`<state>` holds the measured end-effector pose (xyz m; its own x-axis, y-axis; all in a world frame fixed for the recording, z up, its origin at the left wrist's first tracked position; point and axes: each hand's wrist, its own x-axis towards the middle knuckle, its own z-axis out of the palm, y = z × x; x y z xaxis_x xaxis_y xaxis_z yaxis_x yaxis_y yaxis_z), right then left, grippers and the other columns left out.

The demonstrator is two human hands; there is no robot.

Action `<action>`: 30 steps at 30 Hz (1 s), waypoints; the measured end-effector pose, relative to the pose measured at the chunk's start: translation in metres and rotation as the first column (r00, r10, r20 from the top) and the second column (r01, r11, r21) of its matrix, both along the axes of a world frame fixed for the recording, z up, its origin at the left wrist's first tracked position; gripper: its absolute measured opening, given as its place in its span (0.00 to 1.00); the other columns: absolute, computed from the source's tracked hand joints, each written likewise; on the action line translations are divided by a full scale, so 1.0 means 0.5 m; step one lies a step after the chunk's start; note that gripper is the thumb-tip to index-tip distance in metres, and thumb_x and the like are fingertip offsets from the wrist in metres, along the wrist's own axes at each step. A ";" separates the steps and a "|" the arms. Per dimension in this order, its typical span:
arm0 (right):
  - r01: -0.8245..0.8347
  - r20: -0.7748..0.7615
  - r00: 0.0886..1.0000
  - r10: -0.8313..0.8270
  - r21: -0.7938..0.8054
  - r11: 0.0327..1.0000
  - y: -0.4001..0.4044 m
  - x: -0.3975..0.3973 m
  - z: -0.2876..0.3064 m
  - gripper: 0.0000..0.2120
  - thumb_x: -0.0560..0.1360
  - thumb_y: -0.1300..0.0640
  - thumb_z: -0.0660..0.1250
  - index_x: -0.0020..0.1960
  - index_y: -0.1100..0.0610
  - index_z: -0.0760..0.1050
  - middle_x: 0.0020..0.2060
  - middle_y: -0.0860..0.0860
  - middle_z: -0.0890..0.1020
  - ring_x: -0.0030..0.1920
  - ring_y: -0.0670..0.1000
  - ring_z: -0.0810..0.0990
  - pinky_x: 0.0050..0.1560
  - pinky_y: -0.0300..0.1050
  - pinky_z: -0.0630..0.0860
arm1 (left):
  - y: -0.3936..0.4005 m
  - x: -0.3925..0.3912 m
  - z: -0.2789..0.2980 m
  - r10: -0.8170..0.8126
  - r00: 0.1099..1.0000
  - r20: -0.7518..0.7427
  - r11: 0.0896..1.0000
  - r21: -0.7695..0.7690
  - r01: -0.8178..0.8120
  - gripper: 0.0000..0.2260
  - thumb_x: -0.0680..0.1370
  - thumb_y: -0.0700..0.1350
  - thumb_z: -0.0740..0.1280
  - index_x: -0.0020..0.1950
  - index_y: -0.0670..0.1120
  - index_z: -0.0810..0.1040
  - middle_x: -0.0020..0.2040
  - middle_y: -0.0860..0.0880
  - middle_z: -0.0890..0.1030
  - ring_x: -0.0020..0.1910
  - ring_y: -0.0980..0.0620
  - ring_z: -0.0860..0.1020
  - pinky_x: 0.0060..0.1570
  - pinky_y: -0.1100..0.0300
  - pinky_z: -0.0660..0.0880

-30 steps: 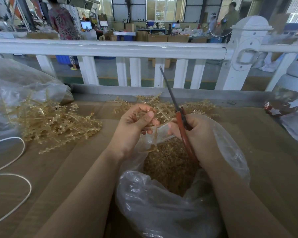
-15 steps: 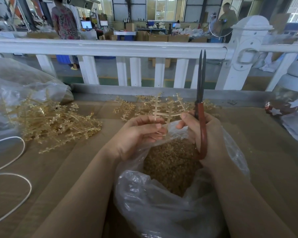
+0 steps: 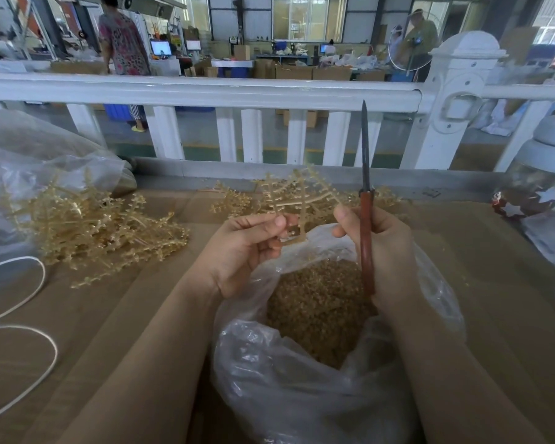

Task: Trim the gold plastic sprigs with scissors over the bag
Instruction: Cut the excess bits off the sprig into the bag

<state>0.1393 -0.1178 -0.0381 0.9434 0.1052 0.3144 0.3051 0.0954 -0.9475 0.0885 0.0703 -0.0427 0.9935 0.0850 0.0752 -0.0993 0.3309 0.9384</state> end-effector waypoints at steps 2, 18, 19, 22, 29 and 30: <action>0.032 0.050 0.998 -0.032 -0.011 0.999 0.002 0.003 -0.005 0.26 0.65 0.37 0.71 0.45 0.61 0.82 0.32 0.48 0.82 0.35 0.42 0.81 0.38 0.30 0.75 | -0.001 0.001 0.001 0.051 0.999 -0.010 0.998 -0.039 -0.051 0.11 0.71 0.43 0.71 0.50 0.39 0.85 0.38 0.48 0.81 0.31 0.58 0.75 0.34 0.67 0.75; 0.048 0.274 0.945 0.177 -0.652 0.756 0.016 0.004 -0.037 0.34 0.58 0.15 0.55 0.45 0.42 0.73 0.39 0.35 0.80 0.41 0.38 0.78 0.39 0.36 0.71 | -0.011 0.007 -0.001 0.192 0.981 0.015 0.977 -0.093 -0.190 0.06 0.70 0.42 0.71 0.45 0.43 0.84 0.38 0.49 0.84 0.37 0.56 0.79 0.43 0.64 0.79; 0.084 0.296 0.941 0.165 -0.677 0.731 0.015 0.006 -0.039 0.35 0.58 0.15 0.54 0.46 0.42 0.72 0.37 0.36 0.79 0.40 0.39 0.78 0.40 0.36 0.72 | -0.011 0.007 -0.001 0.196 0.980 0.027 0.976 -0.101 -0.192 0.06 0.70 0.41 0.71 0.45 0.42 0.84 0.39 0.49 0.84 0.38 0.55 0.79 0.44 0.64 0.78; 0.185 0.370 0.919 0.135 -0.707 0.683 0.015 0.011 -0.044 0.32 0.61 0.16 0.54 0.48 0.40 0.69 0.39 0.32 0.75 0.40 0.37 0.75 0.41 0.33 0.72 | -0.009 0.006 0.000 0.187 0.978 0.091 0.979 -0.103 -0.177 0.04 0.72 0.40 0.70 0.43 0.42 0.84 0.41 0.47 0.84 0.39 0.54 0.78 0.45 0.62 0.76; 0.360 0.491 0.868 0.072 -0.723 0.589 0.012 0.021 -0.050 0.33 0.65 0.18 0.56 0.51 0.45 0.72 0.43 0.36 0.77 0.40 0.39 0.74 0.35 0.32 0.70 | -0.004 0.007 -0.001 0.238 0.961 0.140 0.965 -0.148 -0.217 0.07 0.70 0.38 0.70 0.46 0.39 0.83 0.39 0.47 0.84 0.37 0.55 0.80 0.42 0.63 0.77; 0.378 0.503 0.862 0.065 -0.722 0.580 0.011 0.023 -0.051 0.33 0.66 0.19 0.57 0.52 0.45 0.73 0.44 0.37 0.78 0.41 0.40 0.75 0.36 0.33 0.72 | -0.004 0.007 -0.001 0.241 0.959 0.147 0.964 -0.152 -0.218 0.07 0.70 0.38 0.70 0.46 0.40 0.83 0.39 0.47 0.84 0.37 0.55 0.80 0.42 0.64 0.77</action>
